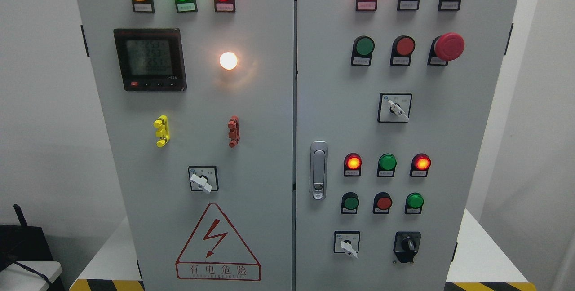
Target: Trip black knob to open circuit
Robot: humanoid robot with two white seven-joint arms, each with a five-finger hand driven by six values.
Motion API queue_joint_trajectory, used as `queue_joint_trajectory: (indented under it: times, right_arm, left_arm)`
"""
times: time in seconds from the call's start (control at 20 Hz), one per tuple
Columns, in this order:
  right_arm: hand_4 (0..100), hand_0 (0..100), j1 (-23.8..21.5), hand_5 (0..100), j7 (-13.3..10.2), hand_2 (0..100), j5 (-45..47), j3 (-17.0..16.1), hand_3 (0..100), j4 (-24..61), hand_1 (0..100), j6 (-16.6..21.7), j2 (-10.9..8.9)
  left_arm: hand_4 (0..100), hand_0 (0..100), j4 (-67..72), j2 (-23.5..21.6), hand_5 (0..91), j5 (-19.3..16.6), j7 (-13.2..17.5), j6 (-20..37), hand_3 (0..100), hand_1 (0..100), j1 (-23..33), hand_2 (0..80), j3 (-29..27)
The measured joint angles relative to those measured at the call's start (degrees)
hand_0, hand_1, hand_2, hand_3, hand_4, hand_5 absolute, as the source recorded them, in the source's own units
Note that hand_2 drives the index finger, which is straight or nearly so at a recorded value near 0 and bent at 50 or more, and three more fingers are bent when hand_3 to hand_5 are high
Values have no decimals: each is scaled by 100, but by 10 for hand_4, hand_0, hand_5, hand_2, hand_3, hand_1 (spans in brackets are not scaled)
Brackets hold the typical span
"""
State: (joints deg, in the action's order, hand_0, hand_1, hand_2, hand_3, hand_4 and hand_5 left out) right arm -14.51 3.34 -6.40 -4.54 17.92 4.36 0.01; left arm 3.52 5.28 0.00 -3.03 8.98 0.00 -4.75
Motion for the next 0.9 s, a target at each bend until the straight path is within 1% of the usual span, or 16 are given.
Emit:
queue_joint_trajectory:
  times: [0.1, 0.2, 0.35, 0.55, 0.75, 0.9]
  right_arm:
    - [158, 176, 0, 155, 16, 0, -3, -1, 99, 4, 435, 0, 0]
    - [159, 176, 1, 154, 107, 0, -5, -2, 99, 10, 435, 0, 0]
    - [158, 176, 1, 152, 172, 0, -10, -5, 98, 14, 434, 0, 0]
    - [148, 177, 1, 132, 205, 0, -10, -7, 92, 33, 430, 16, -1]
    - [136, 186, -55, 115, 207, 0, -10, -19, 86, 121, 416, 215, -1]
    - [140, 190, -227, 113, 208, 0, -6, -29, 106, 314, 409, 328, -1]
  left_arm:
    - [0, 120, 0, 0, 0, 0, 0, 0, 0, 389, 0, 0, 0]
    - [0, 120, 0, 0, 0, 0, 0, 0, 0, 389, 0, 0, 0]
    - [0, 120, 0, 0, 0, 0, 0, 0, 0, 389, 0, 0, 0]
    - [0, 120, 0, 0, 0, 0, 0, 0, 0, 389, 0, 0, 0]
    - [0, 120, 0, 0, 0, 0, 0, 0, 0, 389, 0, 0, 0]
    - [0, 120, 0, 0, 0, 0, 0, 0, 0, 389, 0, 0, 0]
